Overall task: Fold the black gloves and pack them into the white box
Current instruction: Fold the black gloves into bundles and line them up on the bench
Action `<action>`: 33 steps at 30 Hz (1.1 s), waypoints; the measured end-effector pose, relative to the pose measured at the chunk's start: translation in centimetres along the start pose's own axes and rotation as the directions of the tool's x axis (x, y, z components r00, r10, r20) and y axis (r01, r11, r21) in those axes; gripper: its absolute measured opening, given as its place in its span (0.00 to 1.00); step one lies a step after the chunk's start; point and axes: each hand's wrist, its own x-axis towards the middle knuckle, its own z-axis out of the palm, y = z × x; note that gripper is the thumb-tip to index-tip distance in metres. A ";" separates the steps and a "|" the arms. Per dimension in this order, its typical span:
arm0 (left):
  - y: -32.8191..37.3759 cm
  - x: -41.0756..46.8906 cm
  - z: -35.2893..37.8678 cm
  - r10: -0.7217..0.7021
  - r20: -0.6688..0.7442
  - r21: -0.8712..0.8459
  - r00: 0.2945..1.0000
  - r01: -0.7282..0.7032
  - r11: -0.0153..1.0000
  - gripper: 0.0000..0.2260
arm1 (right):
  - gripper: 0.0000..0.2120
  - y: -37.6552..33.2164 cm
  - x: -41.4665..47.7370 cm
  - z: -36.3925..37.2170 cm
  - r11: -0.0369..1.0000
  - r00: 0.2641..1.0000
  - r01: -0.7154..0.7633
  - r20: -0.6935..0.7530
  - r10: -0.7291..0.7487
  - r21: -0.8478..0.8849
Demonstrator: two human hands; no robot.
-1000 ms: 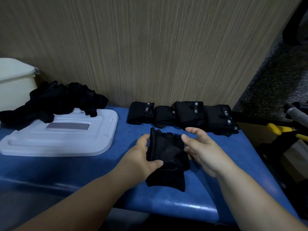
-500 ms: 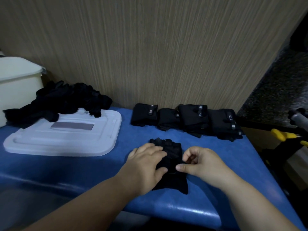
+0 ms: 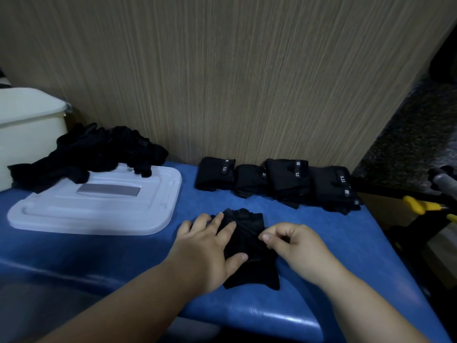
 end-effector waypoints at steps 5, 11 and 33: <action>0.0 0.1 0.3 0.101 -0.102 -0.036 0.990 -0.105 0.994 0.41 | 0.10 -0.3 0.0 0.7 0.980 0.983 0.066 -0.155 -0.096 -0.188; -0.1 0.1 0.3 0.174 0.038 -0.086 0.984 -0.170 0.982 0.27 | 0.26 -0.9 -0.5 1.9 0.781 0.963 0.202 0.267 -0.047 -0.591; 0.8 0.3 0.4 0.075 0.147 -0.090 0.986 -0.062 0.994 0.26 | 0.20 -0.9 -0.6 0.3 0.865 0.987 -0.121 -0.149 0.054 -0.488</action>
